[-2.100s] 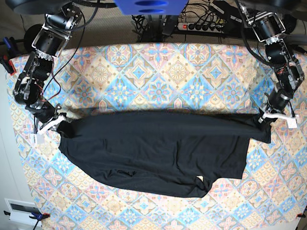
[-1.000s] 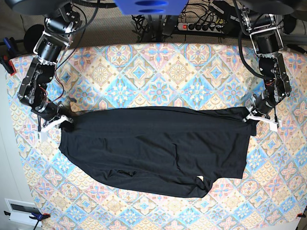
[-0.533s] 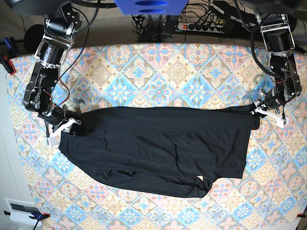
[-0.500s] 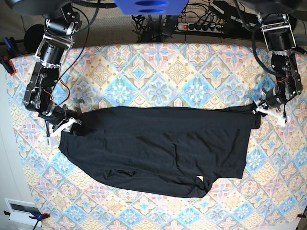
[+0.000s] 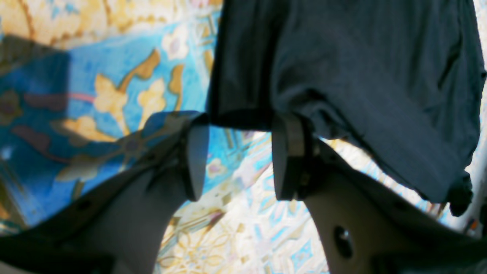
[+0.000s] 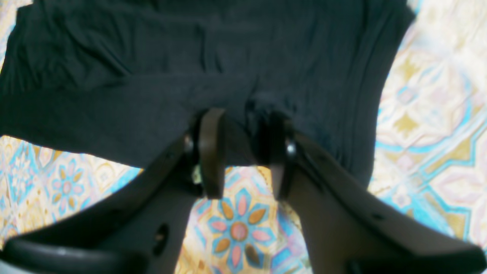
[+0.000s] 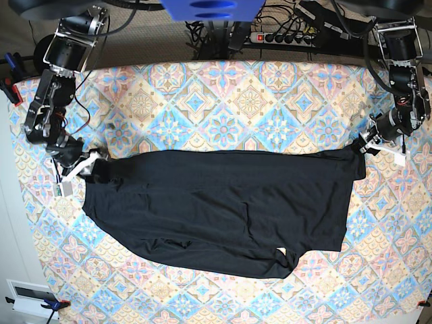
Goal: Layout the t-shirt on the table in an organized manner, then fold the t-shirt properly
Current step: 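Regrasp the shirt shoulder edge with the right gripper, moving inward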
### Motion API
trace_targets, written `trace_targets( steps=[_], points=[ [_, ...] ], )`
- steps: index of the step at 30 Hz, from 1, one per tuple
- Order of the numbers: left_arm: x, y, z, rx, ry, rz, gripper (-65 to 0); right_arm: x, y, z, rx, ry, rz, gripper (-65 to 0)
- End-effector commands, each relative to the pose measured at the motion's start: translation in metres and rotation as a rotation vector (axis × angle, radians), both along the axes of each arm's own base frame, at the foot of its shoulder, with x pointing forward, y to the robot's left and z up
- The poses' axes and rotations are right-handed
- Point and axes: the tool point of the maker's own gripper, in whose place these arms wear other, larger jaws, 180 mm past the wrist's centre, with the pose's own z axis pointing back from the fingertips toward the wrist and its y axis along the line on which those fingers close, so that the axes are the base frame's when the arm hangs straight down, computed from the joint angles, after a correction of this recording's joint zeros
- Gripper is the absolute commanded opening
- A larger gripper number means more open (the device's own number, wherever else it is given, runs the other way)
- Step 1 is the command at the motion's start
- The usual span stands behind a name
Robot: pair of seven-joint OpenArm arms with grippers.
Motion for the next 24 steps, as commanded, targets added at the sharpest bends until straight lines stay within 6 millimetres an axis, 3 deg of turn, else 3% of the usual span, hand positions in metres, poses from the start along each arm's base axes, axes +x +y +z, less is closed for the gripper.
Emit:
trace_targets(
  steps=[1,6,9,13,20,24],
  points=[
    [0.011,0.003,0.020,0.018,-0.063,-0.019,-38.2,0.005,0.007,0.013,-0.019,-0.041,0.044,-46.2],
    [0.016,-0.017,0.042,0.048,-0.127,-0.091,-38.2,0.006,0.049,0.016,-0.176,-0.084,0.270,-46.2],
    [0.018,-0.018,0.045,0.052,-0.135,-0.097,-38.2,0.001,0.071,0.003,-0.387,-0.088,0.415,-46.2],
    [0.011,-0.019,0.039,0.049,-0.115,-0.099,-38.2,-0.007,0.082,-0.018,-0.595,-0.071,0.530,-46.2],
    [-0.008,-0.032,0.018,0.009,-0.073,-0.090,-38.2,-0.021,0.117,-0.033,-0.643,-0.111,0.667,-46.2],
    [-0.010,-0.035,0.013,0.013,-0.061,-0.092,-38.2,-0.024,0.126,-0.036,-0.641,-0.113,0.696,-46.2]
  ],
)
